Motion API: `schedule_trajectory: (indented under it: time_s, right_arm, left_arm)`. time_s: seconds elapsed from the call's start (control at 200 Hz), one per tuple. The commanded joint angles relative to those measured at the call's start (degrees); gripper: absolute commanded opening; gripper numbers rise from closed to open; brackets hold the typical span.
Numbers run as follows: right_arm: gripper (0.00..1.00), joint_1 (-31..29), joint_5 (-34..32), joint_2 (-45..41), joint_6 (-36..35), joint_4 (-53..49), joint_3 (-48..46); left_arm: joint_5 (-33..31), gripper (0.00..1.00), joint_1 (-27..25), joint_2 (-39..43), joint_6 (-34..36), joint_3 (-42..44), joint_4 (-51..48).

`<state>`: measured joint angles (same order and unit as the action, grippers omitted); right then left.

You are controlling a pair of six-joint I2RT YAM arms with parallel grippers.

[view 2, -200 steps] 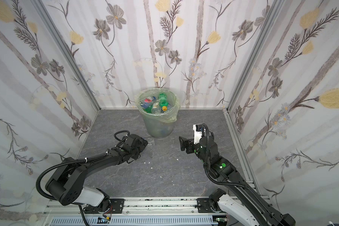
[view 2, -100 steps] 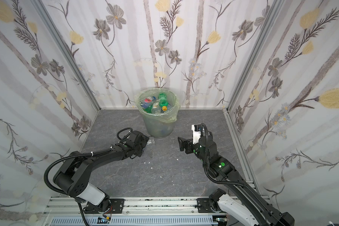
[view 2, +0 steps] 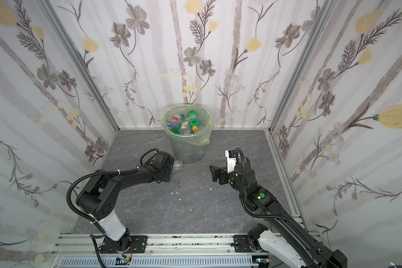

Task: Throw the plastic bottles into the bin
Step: 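Close the left gripper around the blue-labelled water bottle and lift it, then carry the water bottle over the bin and release it with the left gripper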

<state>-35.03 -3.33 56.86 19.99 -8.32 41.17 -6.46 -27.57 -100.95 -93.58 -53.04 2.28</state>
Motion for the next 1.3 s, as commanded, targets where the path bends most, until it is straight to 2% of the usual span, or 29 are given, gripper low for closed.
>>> schedule_trajectory:
  time_s: [0.0, 0.245, 0.315, 0.475, 0.694, 0.949, 1.114, 1.294]
  right_arm:
    - [0.95, 0.11, 0.51, 0.4, -0.12, 2.61, -0.12]
    - [0.95, 0.22, 0.81, 0.66, -0.13, 2.78, -0.12]
    - [0.95, 0.26, 0.76, 0.62, -0.12, 2.8, 0.01]
    - [0.95, 0.43, 0.35, 0.05, -0.12, 2.37, 0.23]
    - [0.95, 0.71, -0.77, 0.16, 0.09, 1.7, -0.24]
    - [0.95, 1.0, -2.98, -0.69, 0.46, 0.32, -1.79]
    - [0.94, 1.04, -4.17, -1.91, 0.29, -0.46, -2.62]
    - [0.94, 1.09, -5.73, -4.0, 0.31, -0.39, -3.76]
  left_arm:
    - [0.98, 0.92, 0.92, -2.62, -0.13, -0.6, -1.93]
    - [1.8, 0.75, 1.63, -4.33, 4.3, 0.06, -1.92]
    - [1.84, 0.71, 1.61, -3.45, 7.44, 1.13, -1.93]
    - [2.61, 0.69, 1.64, 0.91, 16.45, 6.48, -1.93]
    - [5.11, 0.64, 1.73, 13.63, 31.45, 14.35, -1.93]
    - [4.65, 0.58, 1.74, 35.59, 43.81, 18.79, -3.9]
    - [5.56, 0.54, 1.68, 45.37, 51.73, 16.49, -6.19]
    - [5.36, 0.53, 1.64, 53.25, 60.27, 9.5, -6.92]
